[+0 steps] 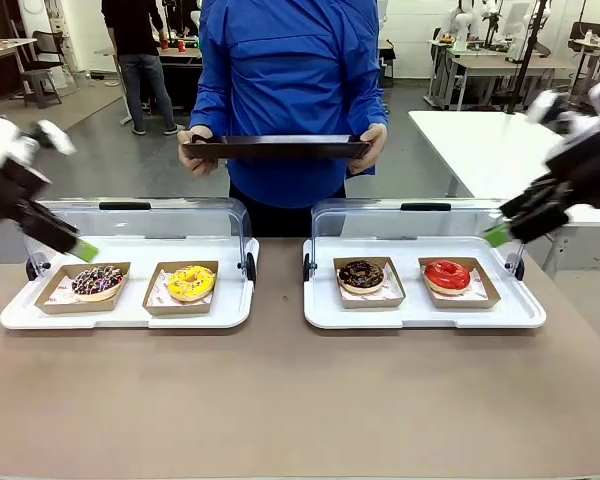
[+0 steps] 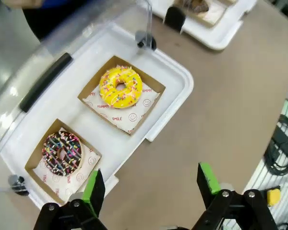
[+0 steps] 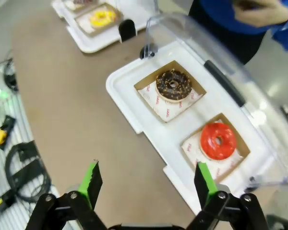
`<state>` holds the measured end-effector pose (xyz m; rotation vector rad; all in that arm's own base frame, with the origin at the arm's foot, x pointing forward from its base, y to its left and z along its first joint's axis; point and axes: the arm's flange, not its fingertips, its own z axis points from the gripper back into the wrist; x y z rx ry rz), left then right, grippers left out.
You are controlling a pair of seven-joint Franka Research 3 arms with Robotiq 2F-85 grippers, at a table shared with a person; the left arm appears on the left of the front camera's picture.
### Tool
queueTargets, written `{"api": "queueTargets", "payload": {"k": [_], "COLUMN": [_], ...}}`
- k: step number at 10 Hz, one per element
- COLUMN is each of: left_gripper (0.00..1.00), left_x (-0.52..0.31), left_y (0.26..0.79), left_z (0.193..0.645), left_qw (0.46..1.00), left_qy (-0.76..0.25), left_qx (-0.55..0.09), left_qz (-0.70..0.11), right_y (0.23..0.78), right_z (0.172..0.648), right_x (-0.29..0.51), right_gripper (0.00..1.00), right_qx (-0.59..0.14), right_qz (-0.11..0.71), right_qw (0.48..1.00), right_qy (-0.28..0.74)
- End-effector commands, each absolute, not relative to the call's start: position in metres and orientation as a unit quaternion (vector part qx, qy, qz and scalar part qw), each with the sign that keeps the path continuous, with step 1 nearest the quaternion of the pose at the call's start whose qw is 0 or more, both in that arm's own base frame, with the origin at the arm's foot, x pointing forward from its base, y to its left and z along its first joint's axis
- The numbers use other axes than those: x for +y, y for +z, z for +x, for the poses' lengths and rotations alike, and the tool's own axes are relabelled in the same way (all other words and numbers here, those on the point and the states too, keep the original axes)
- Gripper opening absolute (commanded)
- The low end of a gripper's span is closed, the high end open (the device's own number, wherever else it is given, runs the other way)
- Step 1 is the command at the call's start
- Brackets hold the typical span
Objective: Provide the desired donut to the person.
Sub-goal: Pick up and lift the Paper togo box containing the Donut pointed at by the person.
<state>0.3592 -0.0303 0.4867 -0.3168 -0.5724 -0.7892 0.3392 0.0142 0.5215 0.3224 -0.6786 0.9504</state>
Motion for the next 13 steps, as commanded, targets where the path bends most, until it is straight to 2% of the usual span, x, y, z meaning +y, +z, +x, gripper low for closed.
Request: {"api": "queueTargets", "payload": {"k": [1,4,7,13], "left_gripper": [1.00,1.00,1.00,1.00], "left_x": [0.009,0.023,0.037,0.043], "left_y": [0.434,0.438,0.440,0.444], "left_z": [0.254,0.227,0.222,0.222], "left_qw": [0.846,0.818,0.795,0.779], "left_qy": [-0.393,-0.403,-0.370,-0.355], "left_qx": [-0.307,-0.367,-0.445,-0.487], "left_qz": [-0.188,-0.183,-0.179,-0.172], "right_y": [0.506,0.497,0.492,0.499], "right_z": [0.322,0.335,0.341,0.337], "right_x": [-0.013,-0.023,-0.024,-0.020], "right_gripper": [1.00,1.00,1.00,1.00], "right_qx": [-0.340,-0.352,-0.377,-0.413], "right_qz": [0.177,0.202,0.215,0.213], "right_qw": [0.800,0.792,0.782,0.768], "right_qy": [0.462,0.455,0.447,0.440]}}
